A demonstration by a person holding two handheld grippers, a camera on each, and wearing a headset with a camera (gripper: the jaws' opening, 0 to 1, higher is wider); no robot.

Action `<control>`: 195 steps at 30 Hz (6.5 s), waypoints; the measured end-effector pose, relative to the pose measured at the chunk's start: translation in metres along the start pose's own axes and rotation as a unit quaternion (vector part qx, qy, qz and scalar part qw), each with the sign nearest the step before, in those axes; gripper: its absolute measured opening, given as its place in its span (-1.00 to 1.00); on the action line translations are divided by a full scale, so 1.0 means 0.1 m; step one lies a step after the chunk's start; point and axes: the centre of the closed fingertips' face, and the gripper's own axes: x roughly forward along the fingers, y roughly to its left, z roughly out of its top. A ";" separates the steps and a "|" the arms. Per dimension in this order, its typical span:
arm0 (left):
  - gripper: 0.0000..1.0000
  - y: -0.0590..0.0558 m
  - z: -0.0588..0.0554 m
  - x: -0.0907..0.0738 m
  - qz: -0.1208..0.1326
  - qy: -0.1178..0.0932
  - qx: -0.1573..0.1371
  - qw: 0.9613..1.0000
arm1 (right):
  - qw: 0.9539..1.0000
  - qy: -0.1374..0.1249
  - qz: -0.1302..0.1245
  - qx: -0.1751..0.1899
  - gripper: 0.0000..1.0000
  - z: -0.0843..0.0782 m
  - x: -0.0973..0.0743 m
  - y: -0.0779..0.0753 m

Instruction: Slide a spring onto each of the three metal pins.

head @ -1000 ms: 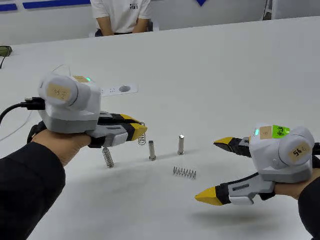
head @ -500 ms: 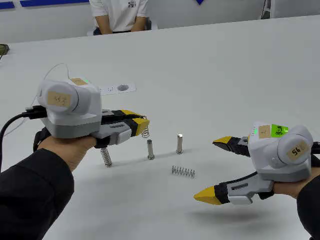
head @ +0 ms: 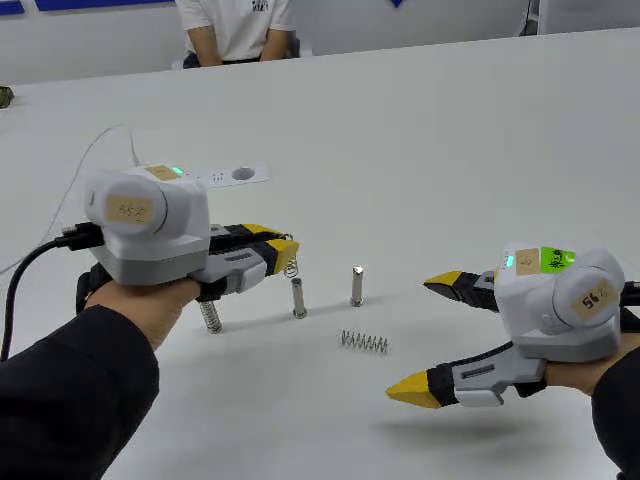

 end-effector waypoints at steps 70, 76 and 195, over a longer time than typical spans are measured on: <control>-0.79 -0.01 -0.30 0.18 0.005 0.033 -0.002 0.999 | 0.999 -0.028 -0.011 0.028 0.66 0.08 -0.05 -0.10; -0.79 -0.01 -0.33 0.19 0.006 0.035 -0.002 0.999 | 0.999 -0.035 -0.013 0.034 0.66 0.09 -0.06 -0.11; -0.56 -0.18 -0.36 0.13 -0.004 0.063 0.036 0.997 | 0.999 -0.020 -0.009 0.023 0.66 0.03 -0.05 -0.11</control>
